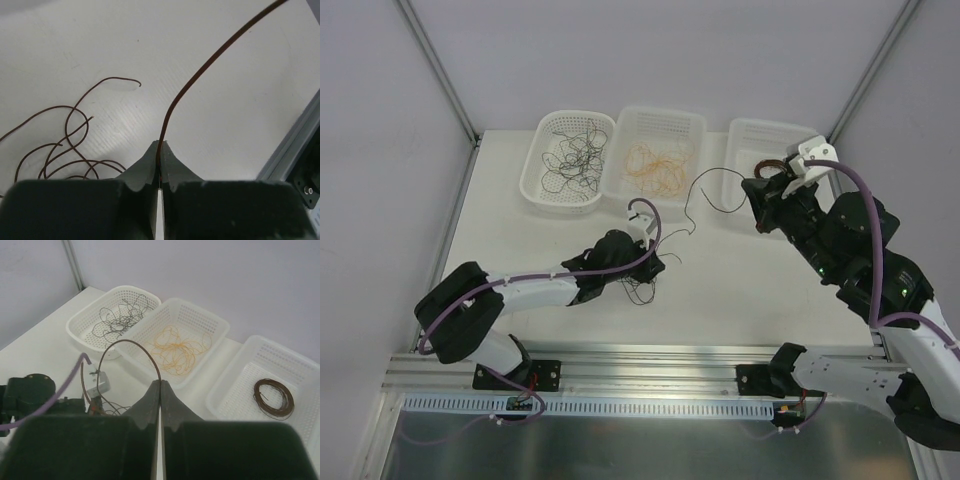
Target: Untangle the cables
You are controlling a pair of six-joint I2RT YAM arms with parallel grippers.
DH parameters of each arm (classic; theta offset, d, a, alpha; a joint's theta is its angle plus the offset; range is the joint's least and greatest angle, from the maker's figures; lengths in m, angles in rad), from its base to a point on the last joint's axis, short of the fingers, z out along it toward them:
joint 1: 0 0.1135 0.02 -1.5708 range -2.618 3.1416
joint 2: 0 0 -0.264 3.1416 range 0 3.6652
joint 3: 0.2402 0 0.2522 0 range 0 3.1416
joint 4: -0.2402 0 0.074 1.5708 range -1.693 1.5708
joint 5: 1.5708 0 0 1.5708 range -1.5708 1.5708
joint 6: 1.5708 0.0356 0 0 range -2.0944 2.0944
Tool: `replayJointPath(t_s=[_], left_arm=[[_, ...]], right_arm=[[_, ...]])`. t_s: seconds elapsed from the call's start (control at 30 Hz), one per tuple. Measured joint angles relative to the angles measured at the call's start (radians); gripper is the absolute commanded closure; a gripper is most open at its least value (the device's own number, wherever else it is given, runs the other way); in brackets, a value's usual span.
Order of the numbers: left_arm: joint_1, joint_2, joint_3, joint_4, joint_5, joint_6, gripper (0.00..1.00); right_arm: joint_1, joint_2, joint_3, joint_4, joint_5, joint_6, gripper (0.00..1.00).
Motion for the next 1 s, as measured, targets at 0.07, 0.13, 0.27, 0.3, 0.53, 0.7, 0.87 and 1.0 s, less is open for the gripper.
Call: replayJointPath(t_s=[0.07, 0.13, 0.27, 0.3, 0.53, 0.7, 0.87, 1.0], left_arm=[[0.000, -0.023, 0.040, -0.046, -0.008, 0.011, 1.00], [0.000, -0.061, 0.100, -0.128, -0.029, 0.027, 1.00], [0.001, -0.146, 0.337, -0.349, -0.084, 0.081, 1.00], [0.001, -0.171, 0.398, -0.385, -0.086, 0.090, 1.00], [0.014, -0.337, 0.598, -0.496, -0.092, 0.106, 1.00], [0.014, -0.348, 0.591, -0.568, -0.120, 0.106, 1.00], [0.021, -0.334, 0.584, -0.633, -0.117, 0.106, 1.00], [0.021, -0.332, 0.642, -0.668, -0.105, 0.113, 1.00]], right_arm=[[-0.002, -0.032, -0.053, 0.005, 0.038, -0.002, 0.99], [-0.010, -0.064, -0.124, 0.002, 0.074, -0.003, 0.99], [-0.062, -0.111, -0.275, 0.000, 0.114, 0.015, 0.99], [-0.082, -0.113, -0.312, 0.000, 0.114, 0.024, 0.99], [-0.191, -0.069, -0.515, 0.000, 0.039, 0.111, 0.99], [-0.203, -0.038, -0.562, 0.002, -0.020, 0.148, 0.99], [-0.204, -0.034, -0.563, 0.018, -0.069, 0.163, 0.99], [-0.204, -0.033, -0.565, 0.046, -0.126, 0.163, 0.99]])
